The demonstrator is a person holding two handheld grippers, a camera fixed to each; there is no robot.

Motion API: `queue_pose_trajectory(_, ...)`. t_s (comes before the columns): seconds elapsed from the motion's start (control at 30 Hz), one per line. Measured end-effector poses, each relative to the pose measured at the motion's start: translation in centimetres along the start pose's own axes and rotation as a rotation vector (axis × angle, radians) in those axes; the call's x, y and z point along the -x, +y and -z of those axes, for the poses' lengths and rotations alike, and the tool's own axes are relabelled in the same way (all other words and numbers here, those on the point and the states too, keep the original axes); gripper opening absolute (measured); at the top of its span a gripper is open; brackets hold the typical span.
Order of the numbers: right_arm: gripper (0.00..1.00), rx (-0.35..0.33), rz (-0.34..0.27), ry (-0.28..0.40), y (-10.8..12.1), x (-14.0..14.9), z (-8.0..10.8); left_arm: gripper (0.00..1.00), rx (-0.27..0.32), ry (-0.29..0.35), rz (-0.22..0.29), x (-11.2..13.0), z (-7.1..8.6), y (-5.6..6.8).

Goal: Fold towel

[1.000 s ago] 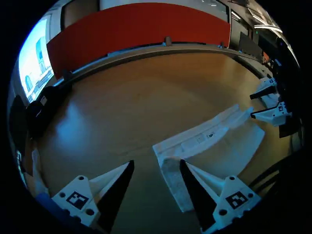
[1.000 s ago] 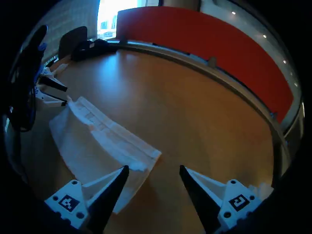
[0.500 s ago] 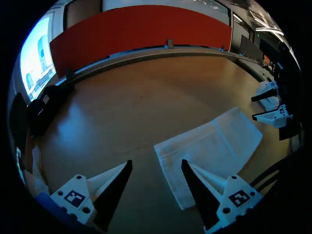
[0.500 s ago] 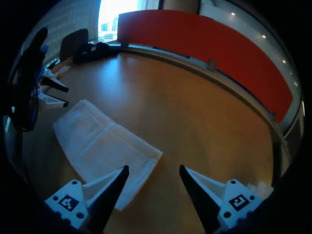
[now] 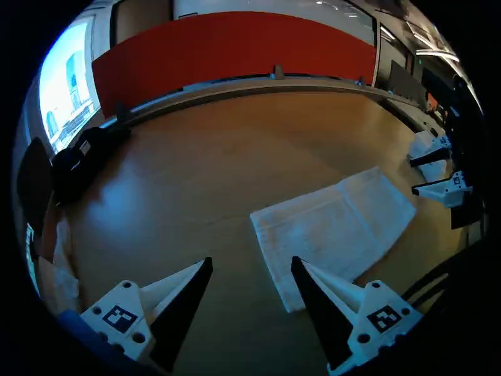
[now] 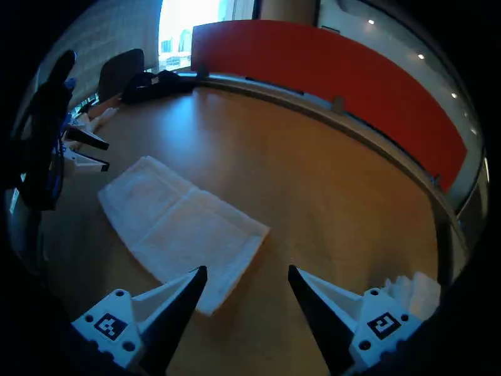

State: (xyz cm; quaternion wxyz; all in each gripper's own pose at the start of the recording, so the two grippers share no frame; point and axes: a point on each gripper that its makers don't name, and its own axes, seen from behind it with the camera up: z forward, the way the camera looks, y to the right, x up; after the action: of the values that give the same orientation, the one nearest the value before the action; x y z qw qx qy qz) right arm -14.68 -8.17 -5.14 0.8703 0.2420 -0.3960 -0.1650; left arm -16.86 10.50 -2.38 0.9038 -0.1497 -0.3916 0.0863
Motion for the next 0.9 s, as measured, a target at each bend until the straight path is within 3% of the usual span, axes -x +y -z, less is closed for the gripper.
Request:
queue_pose_trajectory(0.4,1.0,-0.005,-0.022,0.013,-1.2,0.8,1.7,0.93,-0.033,0.013,0.055,1.9,2.1,-0.4)
queue_pose_trajectory(0.9,1.0,-0.041,0.017,0.011,-1.8,0.7,1.3,0.93,-0.1,0.044,0.123,2.6,3.8,-2.9)
